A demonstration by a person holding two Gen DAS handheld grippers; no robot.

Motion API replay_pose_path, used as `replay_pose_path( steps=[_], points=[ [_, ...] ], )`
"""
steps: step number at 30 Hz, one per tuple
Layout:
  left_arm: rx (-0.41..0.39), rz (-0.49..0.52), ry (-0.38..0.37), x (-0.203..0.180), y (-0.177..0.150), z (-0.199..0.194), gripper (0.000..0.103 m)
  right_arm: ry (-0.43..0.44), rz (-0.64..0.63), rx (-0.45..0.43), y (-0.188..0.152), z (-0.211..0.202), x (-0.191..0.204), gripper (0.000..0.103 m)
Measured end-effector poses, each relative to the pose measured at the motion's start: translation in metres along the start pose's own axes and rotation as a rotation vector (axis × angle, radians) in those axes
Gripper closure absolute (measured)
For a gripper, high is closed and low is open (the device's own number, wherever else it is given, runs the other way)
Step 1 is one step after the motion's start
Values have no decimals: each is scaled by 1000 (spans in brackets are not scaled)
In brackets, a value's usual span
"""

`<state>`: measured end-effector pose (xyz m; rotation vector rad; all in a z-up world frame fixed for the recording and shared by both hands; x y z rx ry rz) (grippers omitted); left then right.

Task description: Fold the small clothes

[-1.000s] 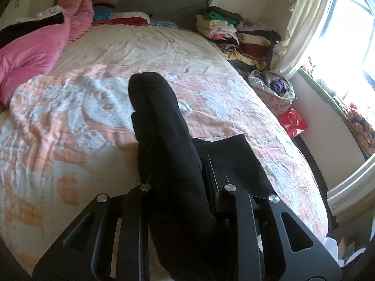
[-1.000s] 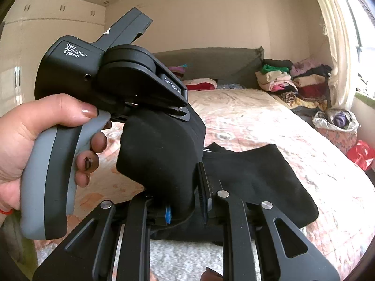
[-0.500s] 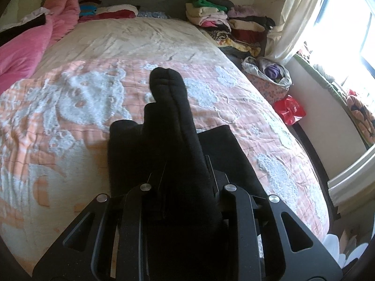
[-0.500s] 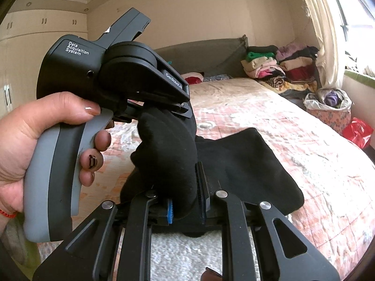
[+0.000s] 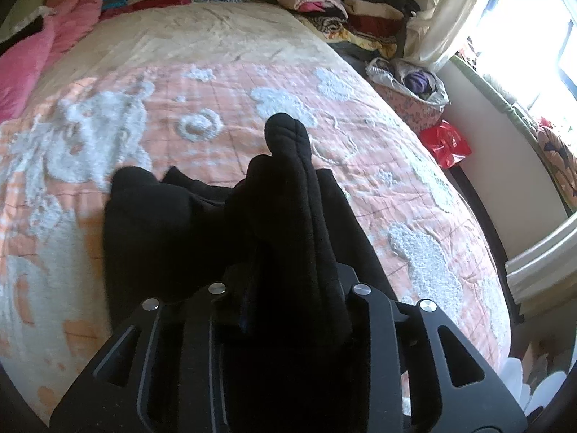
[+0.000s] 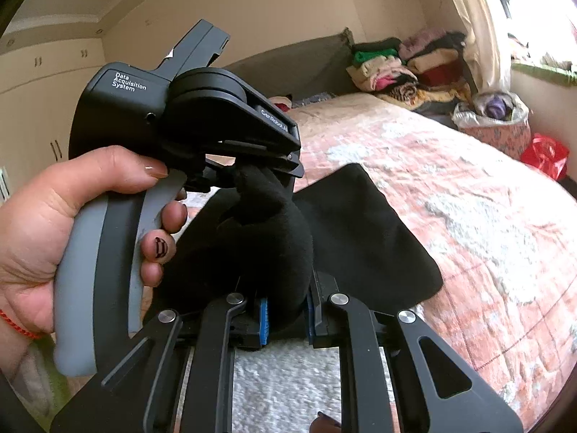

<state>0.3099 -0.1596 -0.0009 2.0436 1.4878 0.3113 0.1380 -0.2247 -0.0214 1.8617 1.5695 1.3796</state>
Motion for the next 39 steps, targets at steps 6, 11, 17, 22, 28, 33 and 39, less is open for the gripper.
replay_pose_path(
  steps=[6,11,17,22,28,33,39],
  points=[
    [15,-40,-48,-6,2,17,63,14,61,19,3,1,-17,90],
    [-31,-145,-219,8,-2,20,31,44,186,75,2,9,-44,89],
    [-157,-173,-189,33,-8,-22,31,122,350,172,6,24,-73,75],
    [-205,-147,16,62,-38,-51,30,184,373,227,25,27,-74,52],
    [-162,-132,69,73,-74,-42,30,143,299,339,75,70,-75,47],
    [-150,-102,66,70,-83,-35,29,96,188,447,89,112,-62,72],
    [-135,-83,60,60,-78,-36,29,95,-19,343,120,100,-32,94]
  ],
)
Point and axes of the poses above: each gripper's, at about its wrist camera, not at the fingertips, and z roughly the way its jaws point, x to its left, y to its top, the point moved 2 cm from there along z, roughly the way its jaws point, and after that the axes turned 10 degrees about z, right-handed, at the moved point
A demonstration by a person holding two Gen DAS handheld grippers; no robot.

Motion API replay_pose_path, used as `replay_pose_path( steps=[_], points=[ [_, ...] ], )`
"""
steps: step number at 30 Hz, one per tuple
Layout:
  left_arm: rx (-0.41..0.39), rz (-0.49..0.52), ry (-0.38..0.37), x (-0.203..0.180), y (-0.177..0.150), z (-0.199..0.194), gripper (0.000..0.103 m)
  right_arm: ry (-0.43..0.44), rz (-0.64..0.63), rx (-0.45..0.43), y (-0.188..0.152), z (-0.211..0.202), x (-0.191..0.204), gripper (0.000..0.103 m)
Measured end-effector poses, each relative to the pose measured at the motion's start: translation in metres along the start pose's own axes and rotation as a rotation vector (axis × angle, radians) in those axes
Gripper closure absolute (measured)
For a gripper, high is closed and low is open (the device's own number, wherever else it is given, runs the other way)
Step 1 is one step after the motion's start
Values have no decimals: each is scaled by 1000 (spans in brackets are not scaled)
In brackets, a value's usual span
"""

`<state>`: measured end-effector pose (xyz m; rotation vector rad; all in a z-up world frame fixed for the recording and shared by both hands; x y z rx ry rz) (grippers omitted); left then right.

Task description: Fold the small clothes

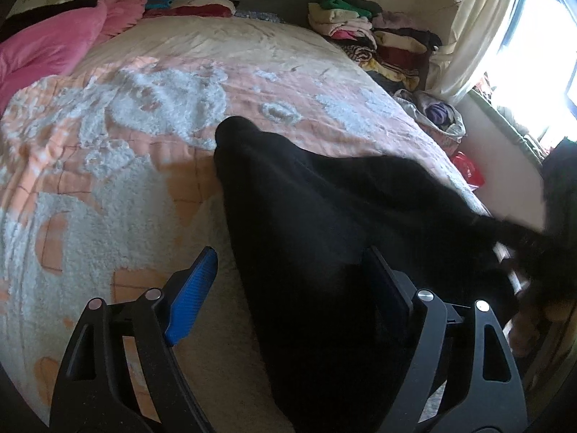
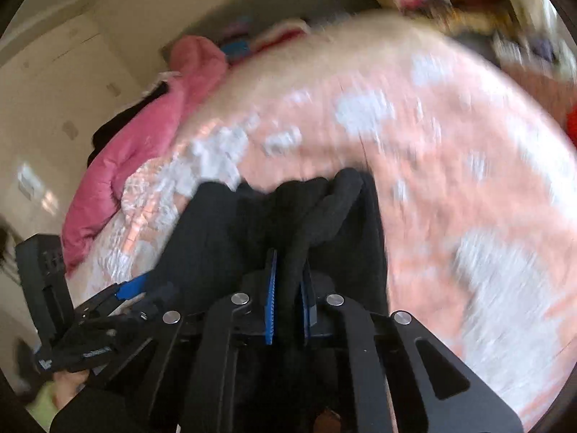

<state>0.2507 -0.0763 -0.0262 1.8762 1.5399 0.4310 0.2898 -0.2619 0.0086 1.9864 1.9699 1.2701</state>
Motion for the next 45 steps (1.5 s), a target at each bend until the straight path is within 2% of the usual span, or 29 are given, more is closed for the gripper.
replay_pose_path(
  steps=[2,4,7,9,12,16,19,20,23,25,31,33,36,37,39,40,42,45],
  points=[
    [2,7,-14,-5,1,0,29,-35,-83,-51,5,-12,6,94],
    [20,2,-33,-12,-2,3,28,-83,-140,-60,10,-11,6,94],
    [45,38,-1,-19,-8,9,28,-118,-113,-3,3,11,-11,94],
    [55,31,-17,-19,-12,12,27,-160,-101,20,-5,22,-23,94],
    [56,32,-22,-19,-15,11,26,-191,-57,-1,-16,27,-40,90],
    [43,40,-12,-21,-17,6,26,-308,-109,-33,-25,20,-34,84],
    [39,35,-11,-22,-18,3,26,-346,-122,-62,-31,8,-33,81],
    [39,36,-11,-22,-18,2,26,-349,-122,-69,-32,4,-32,78],
    [36,42,-7,-24,-19,0,26,-348,-115,-80,-36,-8,-33,59],
    [31,40,-5,-25,-21,-2,26,-359,-125,-81,-40,-13,-30,57],
    [21,42,-1,-26,-23,-10,26,-378,-138,-128,-48,-36,-21,44],
    [18,47,0,-26,-24,-13,26,-368,-141,-137,-51,-43,-17,30],
    [7,55,0,-27,-25,-21,25,-359,-146,-176,-57,-58,-9,28],
    [2,58,1,-27,-25,-24,24,-353,-148,-190,-59,-63,-5,26],
    [-11,69,8,-27,-26,-32,18,-338,-147,-229,-64,-76,2,10],
    [-18,74,11,-27,-26,-36,14,-335,-145,-246,-66,-82,5,7],
    [-39,86,17,-27,-28,-48,9,-323,-140,-282,-73,-94,12,4],
    [-61,95,14,-27,-31,-63,9,-316,-129,-314,-82,-108,19,4]
  ],
)
Point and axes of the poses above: each gripper's, at about its wrist camera, not at the fingertips, and z roughly the way its jaws point, x to its left, y to its top, the point moved 2 cm from there along z, roughly the way its jaws point, and after that the axes turned 10 degrees about z, right-handed, at the moved point
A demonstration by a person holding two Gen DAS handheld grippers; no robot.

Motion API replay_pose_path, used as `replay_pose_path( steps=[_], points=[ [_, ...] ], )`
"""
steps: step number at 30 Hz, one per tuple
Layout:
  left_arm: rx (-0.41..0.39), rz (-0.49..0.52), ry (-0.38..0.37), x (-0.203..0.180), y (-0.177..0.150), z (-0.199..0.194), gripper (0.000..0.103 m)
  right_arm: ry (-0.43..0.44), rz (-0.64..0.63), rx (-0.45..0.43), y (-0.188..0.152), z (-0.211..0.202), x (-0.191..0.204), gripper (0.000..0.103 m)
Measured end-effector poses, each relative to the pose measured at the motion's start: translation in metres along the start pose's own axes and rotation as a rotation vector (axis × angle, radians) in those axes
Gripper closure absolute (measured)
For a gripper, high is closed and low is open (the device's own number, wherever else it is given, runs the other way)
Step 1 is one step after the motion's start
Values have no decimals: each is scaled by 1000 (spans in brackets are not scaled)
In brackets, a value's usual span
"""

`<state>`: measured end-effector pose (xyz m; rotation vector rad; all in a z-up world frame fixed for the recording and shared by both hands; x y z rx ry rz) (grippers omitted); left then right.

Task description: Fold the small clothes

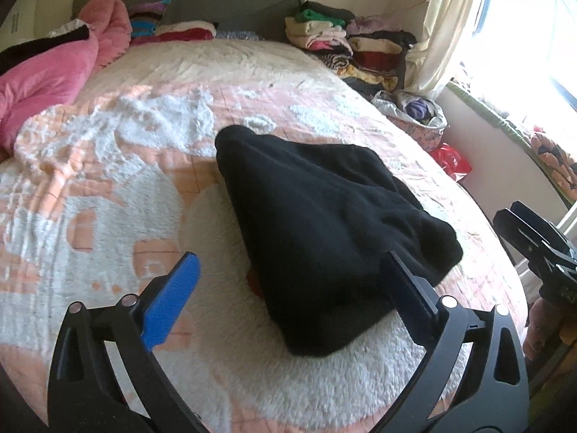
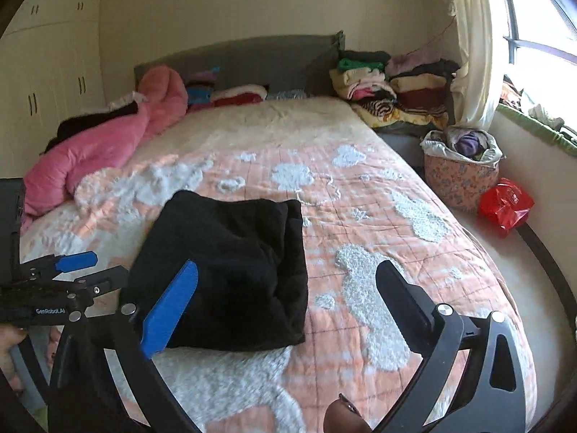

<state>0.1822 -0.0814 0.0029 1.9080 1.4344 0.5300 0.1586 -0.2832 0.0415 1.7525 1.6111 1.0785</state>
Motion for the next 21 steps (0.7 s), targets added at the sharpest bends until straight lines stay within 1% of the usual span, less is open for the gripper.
replay_pose_path(
  steps=[5,7,9,11,13,15,18,21],
  points=[
    [-34,45,18,-1,-10,-27,9,14,9,-72,-10,-34,8,4],
    [-70,45,17,-1,-16,-40,9,14,5,-90,-16,-45,10,4],
    [-79,43,11,0,-20,-50,9,4,-1,-104,-24,-55,12,4],
    [-86,52,3,-1,-25,-58,9,-8,4,-109,-30,-61,12,4],
    [-90,63,16,-1,-33,-66,9,-9,10,-107,-37,-66,13,4],
    [-87,59,19,0,-40,-71,9,-12,5,-101,-44,-70,14,4],
    [-83,51,8,2,-51,-78,9,-40,-2,-113,-52,-76,17,4],
    [-88,45,9,4,-61,-85,9,-35,7,-113,-60,-82,21,4]
  ],
)
Point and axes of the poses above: each gripper's, at about its wrist camera, not at the fingertips, and z roughly the way its jaws point, x to its left, y to its top, the point moved 2 cm from there along z, roughly the way its jaws point, and after that the axes turned 10 degrees about z, right-handed, at the moved point
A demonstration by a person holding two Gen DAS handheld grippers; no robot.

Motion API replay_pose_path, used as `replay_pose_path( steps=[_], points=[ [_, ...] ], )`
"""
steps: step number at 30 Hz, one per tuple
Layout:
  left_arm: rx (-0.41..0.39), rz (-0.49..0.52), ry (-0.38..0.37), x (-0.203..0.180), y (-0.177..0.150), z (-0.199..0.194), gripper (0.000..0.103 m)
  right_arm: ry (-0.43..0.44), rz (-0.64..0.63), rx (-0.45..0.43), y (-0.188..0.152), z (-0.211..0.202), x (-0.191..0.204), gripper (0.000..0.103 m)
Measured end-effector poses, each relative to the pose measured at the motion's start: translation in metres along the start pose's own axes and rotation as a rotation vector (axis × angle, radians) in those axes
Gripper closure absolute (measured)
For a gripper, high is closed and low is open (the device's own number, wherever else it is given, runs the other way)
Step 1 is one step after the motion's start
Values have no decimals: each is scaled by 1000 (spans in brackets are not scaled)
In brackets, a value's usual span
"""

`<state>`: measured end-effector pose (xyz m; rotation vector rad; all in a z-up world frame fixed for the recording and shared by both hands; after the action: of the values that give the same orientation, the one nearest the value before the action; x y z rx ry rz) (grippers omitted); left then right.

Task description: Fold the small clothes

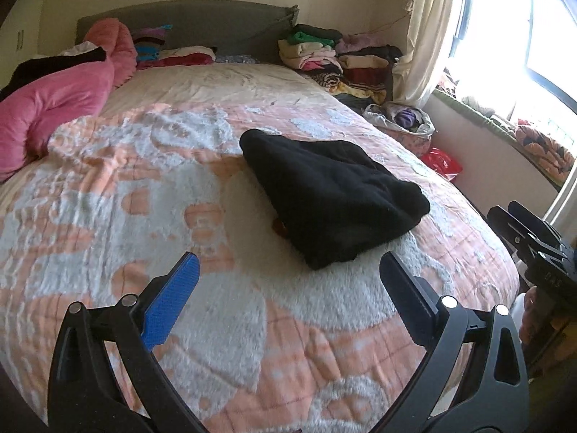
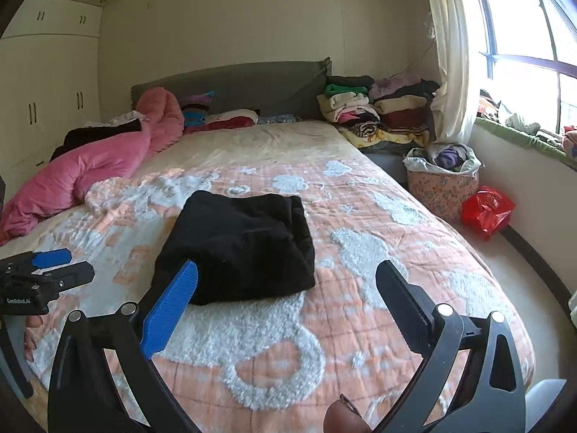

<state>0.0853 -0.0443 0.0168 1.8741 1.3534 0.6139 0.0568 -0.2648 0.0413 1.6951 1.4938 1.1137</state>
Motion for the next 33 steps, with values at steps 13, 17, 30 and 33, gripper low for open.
replay_pose_path(
  steps=[13,17,30,33],
  points=[
    [7,-18,-19,3,-36,0,9,-38,6,80,-46,0,9,4],
    [17,0,-13,1,-41,6,9,-48,0,92,-55,2,11,4],
    [45,11,4,1,-45,12,9,-45,-7,115,-61,5,14,4],
    [44,11,5,1,-45,12,9,-48,-3,115,-61,5,13,4]
  ],
)
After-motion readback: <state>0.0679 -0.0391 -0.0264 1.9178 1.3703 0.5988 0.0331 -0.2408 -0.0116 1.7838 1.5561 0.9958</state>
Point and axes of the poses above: each gripper's, at about its wrist camera, not at the fingertips, and z roughly the way its jaws point, x to its left, y to its top, the point moved 2 cm from there along z, roughly the way its jaws point, and after that the axes turned 10 degrees about z, right-handed, at the moved point
